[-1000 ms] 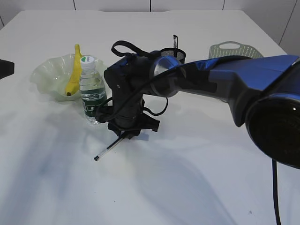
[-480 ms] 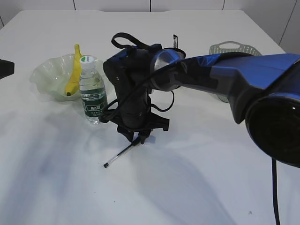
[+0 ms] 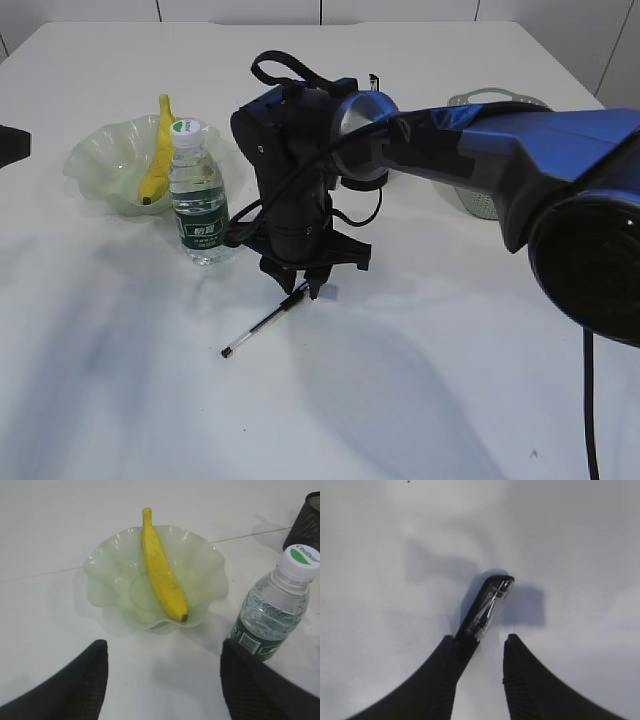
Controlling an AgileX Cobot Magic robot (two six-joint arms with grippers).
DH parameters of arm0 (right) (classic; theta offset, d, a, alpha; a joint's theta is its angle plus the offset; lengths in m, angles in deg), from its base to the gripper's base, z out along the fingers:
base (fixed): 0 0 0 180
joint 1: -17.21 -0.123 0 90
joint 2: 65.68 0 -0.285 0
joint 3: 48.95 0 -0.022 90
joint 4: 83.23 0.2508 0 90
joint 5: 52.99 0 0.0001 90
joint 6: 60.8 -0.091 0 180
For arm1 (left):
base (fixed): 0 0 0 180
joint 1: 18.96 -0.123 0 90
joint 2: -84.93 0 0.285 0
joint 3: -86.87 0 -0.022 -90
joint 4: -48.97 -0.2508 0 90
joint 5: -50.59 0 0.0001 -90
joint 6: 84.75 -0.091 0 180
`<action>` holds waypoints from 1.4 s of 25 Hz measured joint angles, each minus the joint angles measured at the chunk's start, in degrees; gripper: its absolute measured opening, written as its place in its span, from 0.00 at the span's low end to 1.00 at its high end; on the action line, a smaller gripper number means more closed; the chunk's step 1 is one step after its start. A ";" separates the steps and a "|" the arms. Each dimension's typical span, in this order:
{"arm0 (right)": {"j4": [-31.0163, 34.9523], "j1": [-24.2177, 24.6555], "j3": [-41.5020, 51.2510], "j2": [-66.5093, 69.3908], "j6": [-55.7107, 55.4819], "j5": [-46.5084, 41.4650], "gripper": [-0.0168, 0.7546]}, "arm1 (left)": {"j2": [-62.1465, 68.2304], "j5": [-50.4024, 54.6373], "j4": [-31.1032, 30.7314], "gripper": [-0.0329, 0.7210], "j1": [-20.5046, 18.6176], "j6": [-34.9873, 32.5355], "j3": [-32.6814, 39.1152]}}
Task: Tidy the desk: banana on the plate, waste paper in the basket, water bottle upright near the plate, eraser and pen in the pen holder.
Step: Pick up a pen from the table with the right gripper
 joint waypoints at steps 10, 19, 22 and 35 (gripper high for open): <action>4.26 0.00 0.00 0.67 -6.25 2.56 0.33 | 0.00 0.68 0.13 0.70 0.00 0.00 0.00; 7.67 0.00 -0.13 1.68 -10.58 2.81 0.33 | 0.00 0.70 0.13 0.70 0.00 0.00 0.00; 7.67 0.00 -0.15 1.68 -11.36 2.71 0.33 | 0.00 0.70 0.13 0.70 0.00 0.00 0.00; 6.60 0.00 -0.15 1.68 -11.91 2.12 0.33 | 0.00 0.79 0.15 0.70 0.00 0.00 0.00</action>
